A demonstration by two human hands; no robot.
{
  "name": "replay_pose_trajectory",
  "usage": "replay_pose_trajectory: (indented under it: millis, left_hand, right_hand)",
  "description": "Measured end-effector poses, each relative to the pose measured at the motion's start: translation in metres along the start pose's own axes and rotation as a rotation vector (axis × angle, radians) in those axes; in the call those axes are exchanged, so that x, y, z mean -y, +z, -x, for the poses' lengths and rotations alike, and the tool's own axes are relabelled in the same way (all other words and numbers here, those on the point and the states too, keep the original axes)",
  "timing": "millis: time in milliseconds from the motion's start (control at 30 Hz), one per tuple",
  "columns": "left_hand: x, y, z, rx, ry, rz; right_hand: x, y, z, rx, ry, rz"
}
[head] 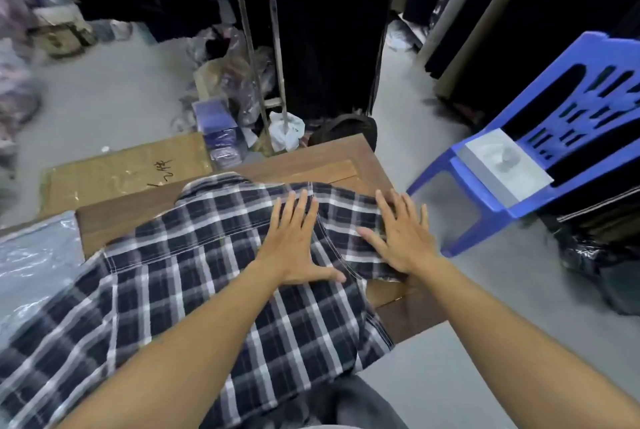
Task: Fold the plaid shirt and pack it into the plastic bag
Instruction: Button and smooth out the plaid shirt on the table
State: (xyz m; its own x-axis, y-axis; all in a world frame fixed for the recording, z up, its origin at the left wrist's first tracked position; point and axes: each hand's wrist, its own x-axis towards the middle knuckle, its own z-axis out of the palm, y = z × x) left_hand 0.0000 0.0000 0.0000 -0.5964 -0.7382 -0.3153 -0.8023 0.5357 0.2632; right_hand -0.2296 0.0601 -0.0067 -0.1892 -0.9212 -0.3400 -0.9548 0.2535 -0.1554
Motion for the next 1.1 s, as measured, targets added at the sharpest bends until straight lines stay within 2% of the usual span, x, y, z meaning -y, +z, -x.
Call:
replay_pose_trajectory:
  millis: [200,300,433,600,733,833,900,967,1033,1100]
  left_hand:
    - [-0.006,0.009,-0.014,0.067,0.006,-0.012]
    - [-0.007,0.010,-0.014,0.085,-0.012,0.042]
    - [-0.009,0.008,-0.014,0.103,-0.020,0.070]
    - [-0.010,0.008,-0.013,0.107,-0.018,0.079]
    - [-0.009,0.009,-0.014,0.097,-0.036,0.085]
    - [-0.009,0.006,-0.014,0.105,-0.020,0.090]
    - [-0.001,-0.001,-0.014,0.090,0.001,0.211]
    - [0.011,-0.015,-0.012,0.021,0.015,0.468]
    - [0.023,-0.027,-0.006,-0.081,-0.095,0.710]
    - [0.034,-0.037,0.001,-0.130,-0.293,1.055]
  right_hand:
    - [-0.015,0.004,-0.001,-0.038,0.007,-0.039]
    - [-0.014,-0.001,-0.001,-0.124,0.002,-0.038]
    - [-0.008,-0.010,-0.007,-0.180,0.087,-0.061]
    - [0.006,-0.044,-0.009,-0.096,0.205,-0.346]
    - [0.041,-0.085,-0.001,-0.113,0.141,-0.426]
    - [0.078,-0.108,0.005,0.018,0.039,-0.431]
    - [0.100,-0.114,0.009,0.148,-0.009,-0.487]
    - [0.119,-0.112,0.012,0.225,-0.045,-0.523]
    - [0.135,-0.108,0.013,0.247,-0.064,-0.544]
    - [0.148,-0.099,0.015,0.283,-0.059,-0.589]
